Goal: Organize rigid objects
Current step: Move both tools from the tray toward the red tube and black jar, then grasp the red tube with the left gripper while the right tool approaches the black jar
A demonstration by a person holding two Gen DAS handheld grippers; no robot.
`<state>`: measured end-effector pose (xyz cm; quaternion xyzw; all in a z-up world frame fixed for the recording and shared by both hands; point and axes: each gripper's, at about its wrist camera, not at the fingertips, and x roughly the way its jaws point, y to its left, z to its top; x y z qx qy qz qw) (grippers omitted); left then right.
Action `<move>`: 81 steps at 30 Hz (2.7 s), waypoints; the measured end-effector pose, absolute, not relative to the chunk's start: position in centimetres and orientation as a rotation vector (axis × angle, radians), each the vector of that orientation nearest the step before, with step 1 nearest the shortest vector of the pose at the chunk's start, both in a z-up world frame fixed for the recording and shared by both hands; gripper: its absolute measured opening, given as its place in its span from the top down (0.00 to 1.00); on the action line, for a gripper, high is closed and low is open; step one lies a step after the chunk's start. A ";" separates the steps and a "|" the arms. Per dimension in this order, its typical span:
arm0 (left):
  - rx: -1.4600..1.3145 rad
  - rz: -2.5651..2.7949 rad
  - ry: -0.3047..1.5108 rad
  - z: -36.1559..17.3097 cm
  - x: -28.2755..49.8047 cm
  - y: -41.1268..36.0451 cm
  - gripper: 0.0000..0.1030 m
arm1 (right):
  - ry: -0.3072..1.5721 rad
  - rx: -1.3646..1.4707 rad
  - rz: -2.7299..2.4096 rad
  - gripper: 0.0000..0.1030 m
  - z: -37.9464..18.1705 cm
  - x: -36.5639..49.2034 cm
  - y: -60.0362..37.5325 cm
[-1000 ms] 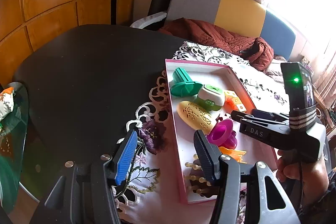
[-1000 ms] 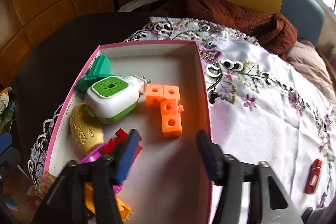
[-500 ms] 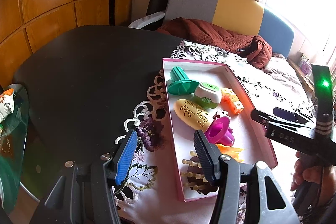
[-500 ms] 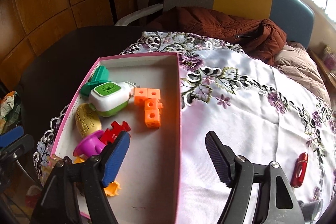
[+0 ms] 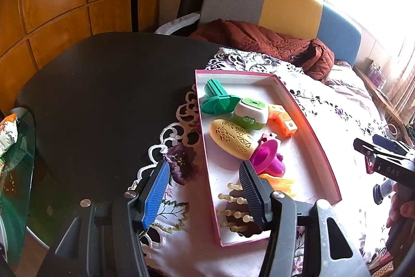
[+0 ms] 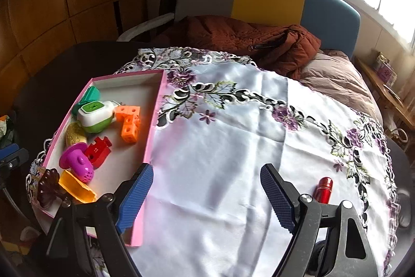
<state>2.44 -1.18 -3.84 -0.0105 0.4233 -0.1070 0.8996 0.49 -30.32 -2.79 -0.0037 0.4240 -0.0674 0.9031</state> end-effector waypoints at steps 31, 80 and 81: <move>0.059 -0.262 0.845 -2.4 2.5 -4.3 0.45 | 0.744 0.480 -0.689 0.10 -3.8 -9.2 -51.9; 0.332 -0.861 0.980 -5.9 0.0 -30.4 0.45 | 0.684 0.739 -0.777 0.06 -4.3 -12.2 -55.9; 0.335 -0.869 0.981 -5.9 0.1 -31.0 0.45 | 0.681 0.742 -0.778 0.06 -4.3 -12.2 -55.9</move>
